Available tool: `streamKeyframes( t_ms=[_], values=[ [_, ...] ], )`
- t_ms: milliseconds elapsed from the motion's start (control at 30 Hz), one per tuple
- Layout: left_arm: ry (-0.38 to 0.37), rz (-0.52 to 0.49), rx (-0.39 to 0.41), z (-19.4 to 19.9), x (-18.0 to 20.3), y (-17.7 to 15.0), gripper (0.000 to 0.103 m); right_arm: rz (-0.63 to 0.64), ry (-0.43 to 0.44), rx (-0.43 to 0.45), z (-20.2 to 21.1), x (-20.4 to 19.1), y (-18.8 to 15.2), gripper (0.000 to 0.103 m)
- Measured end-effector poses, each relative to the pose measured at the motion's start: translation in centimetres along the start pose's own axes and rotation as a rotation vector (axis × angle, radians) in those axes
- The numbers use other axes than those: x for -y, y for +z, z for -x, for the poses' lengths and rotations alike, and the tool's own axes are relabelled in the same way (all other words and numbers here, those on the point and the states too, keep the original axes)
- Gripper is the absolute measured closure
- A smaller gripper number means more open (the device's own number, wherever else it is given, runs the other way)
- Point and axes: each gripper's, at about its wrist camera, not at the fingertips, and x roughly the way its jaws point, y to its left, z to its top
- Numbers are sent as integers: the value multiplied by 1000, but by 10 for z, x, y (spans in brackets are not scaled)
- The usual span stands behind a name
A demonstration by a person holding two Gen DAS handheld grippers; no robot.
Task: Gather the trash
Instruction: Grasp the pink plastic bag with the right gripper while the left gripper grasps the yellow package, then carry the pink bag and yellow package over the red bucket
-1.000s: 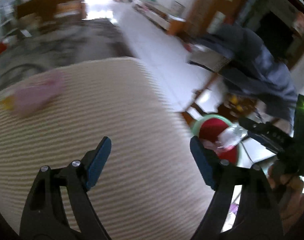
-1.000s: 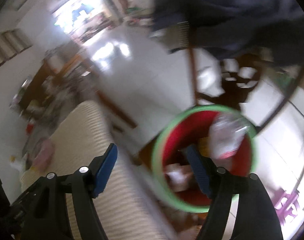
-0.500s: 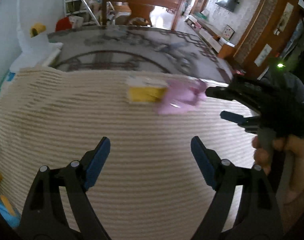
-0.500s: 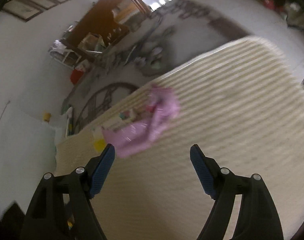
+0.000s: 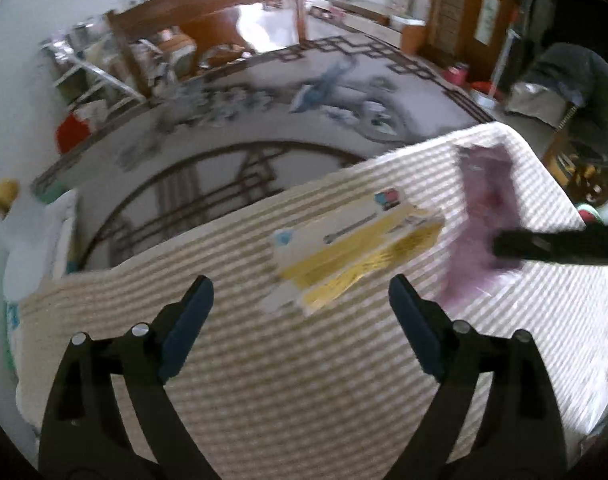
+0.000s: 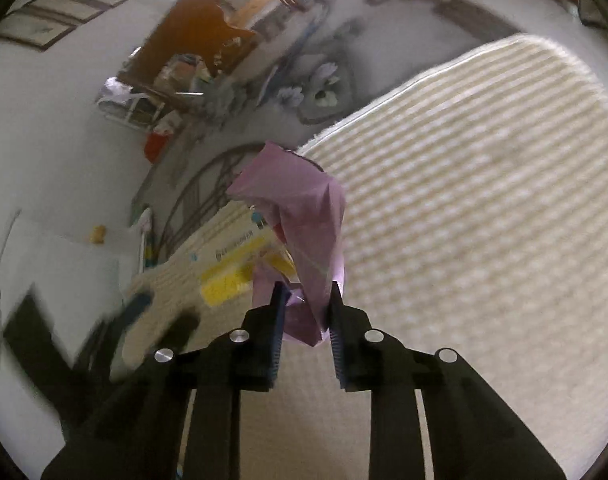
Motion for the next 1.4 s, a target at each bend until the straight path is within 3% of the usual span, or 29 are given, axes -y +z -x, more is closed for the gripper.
streamKeyframes(
  t_ms=[100, 233, 367, 433, 500, 767, 1000, 1133, 1400],
  values=[
    [-47, -36, -48, -19, 5, 9, 15, 9, 2, -1, 31, 17, -26, 84],
    [8, -120, -105, -42, 24, 16, 15, -64, 1, 25, 65, 45, -58, 84],
    [21, -119, -145, -61, 36, 19, 16, -130, -13, 59, 82, 64, -80, 84],
    [-3, -99, -150, -66, 37, 19, 37, -161, -5, 67, 86, 70, -86, 84],
    [25, -77, -142, -60, 37, 19, 52, -166, -3, 80, 91, 70, -89, 84],
    [-25, 55, 48, 30, 42, 2, 54, -94, -18, 143, 112, 60, -100, 83],
    [-95, 125, 178, 112, 68, -18, 53, -18, -27, 182, 122, 44, -103, 83],
    [-122, 152, 214, 133, 83, -27, 53, 34, -36, 212, 131, 33, -104, 83],
    [-158, 174, 202, 145, 105, -41, 53, 67, -51, 269, 154, 35, -117, 83]
  ],
)
